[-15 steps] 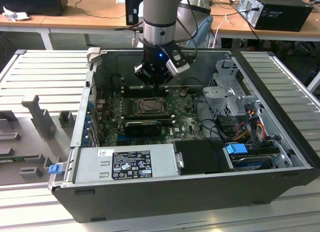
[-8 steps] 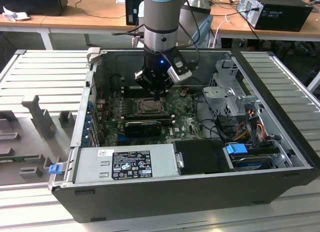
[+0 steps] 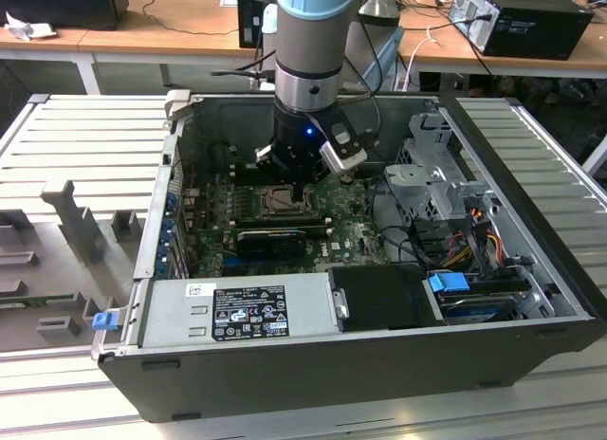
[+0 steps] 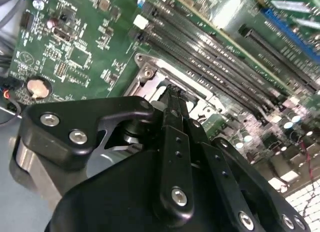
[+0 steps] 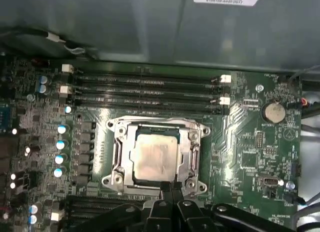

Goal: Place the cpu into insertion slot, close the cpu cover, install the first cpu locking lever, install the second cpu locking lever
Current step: 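Install the second cpu locking lever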

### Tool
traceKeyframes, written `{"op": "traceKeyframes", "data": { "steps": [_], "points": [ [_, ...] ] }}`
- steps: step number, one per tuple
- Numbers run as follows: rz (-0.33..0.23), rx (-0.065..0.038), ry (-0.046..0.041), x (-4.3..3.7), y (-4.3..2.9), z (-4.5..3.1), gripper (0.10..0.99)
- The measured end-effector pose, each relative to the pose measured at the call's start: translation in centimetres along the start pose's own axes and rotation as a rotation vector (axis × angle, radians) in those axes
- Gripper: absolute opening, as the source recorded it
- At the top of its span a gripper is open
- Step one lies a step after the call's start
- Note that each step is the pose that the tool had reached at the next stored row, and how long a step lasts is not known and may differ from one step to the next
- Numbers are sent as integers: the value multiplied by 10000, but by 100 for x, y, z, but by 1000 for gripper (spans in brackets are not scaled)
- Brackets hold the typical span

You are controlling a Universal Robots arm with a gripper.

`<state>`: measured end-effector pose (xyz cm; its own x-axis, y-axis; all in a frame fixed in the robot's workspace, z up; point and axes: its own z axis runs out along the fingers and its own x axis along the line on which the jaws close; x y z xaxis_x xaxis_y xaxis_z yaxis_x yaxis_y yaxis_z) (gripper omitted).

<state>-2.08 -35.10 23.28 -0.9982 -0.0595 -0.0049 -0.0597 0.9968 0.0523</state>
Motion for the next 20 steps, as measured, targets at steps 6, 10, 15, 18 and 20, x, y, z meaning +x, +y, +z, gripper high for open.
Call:
{"op": "traceKeyframes", "data": {
  "steps": [6, 10, 15, 18, 20],
  "points": [
    [0, -133, -9, 124, -172, -2, 106],
    [2, -260, -17, 365, -168, 7, 106],
    [-2, -355, -20, 390, -187, 98, 106],
    [1, -584, -35, 402, -209, 100, 106],
    [1, -608, -38, 411, -230, 100, 106]
  ]
}}
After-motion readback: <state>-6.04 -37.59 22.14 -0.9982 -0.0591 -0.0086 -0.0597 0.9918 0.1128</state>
